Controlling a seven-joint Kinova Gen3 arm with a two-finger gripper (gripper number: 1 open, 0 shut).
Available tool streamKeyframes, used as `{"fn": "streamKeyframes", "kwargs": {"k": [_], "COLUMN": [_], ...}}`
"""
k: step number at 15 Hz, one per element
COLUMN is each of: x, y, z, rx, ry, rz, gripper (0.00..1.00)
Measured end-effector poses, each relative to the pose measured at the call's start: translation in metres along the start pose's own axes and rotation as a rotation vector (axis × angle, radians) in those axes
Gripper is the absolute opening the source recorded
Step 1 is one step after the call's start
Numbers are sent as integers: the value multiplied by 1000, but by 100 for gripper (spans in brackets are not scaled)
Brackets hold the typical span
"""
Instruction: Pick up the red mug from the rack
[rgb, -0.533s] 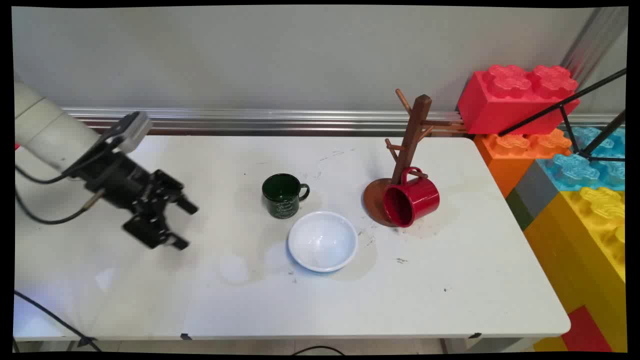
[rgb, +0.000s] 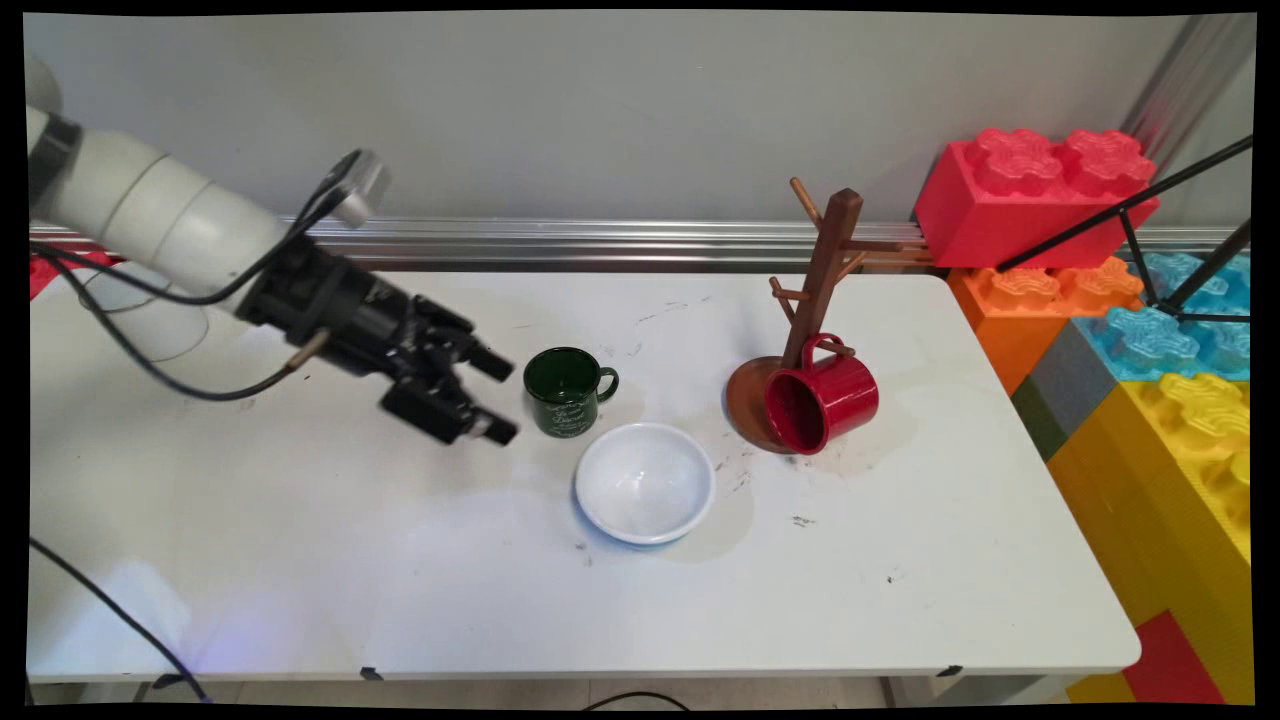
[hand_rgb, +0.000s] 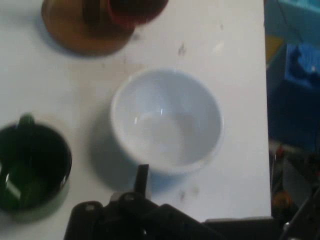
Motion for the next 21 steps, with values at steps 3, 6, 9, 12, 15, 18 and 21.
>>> {"fn": "streamKeyframes", "kwargs": {"k": [3, 6, 9, 12, 15, 18, 21], "x": [23, 44, 58, 68, 75, 78, 79], "y": [10, 20, 31, 38, 42, 43, 43], "z": [16, 37, 62, 83, 106, 122, 134], "rx": [20, 47, 69, 81, 98, 110, 116], "ry": [47, 85, 104, 116, 133, 143, 150], "rz": [-30, -79, -134, -174, -211, -237, -254], "gripper": [100, 100, 100, 100, 100, 100, 100]}}
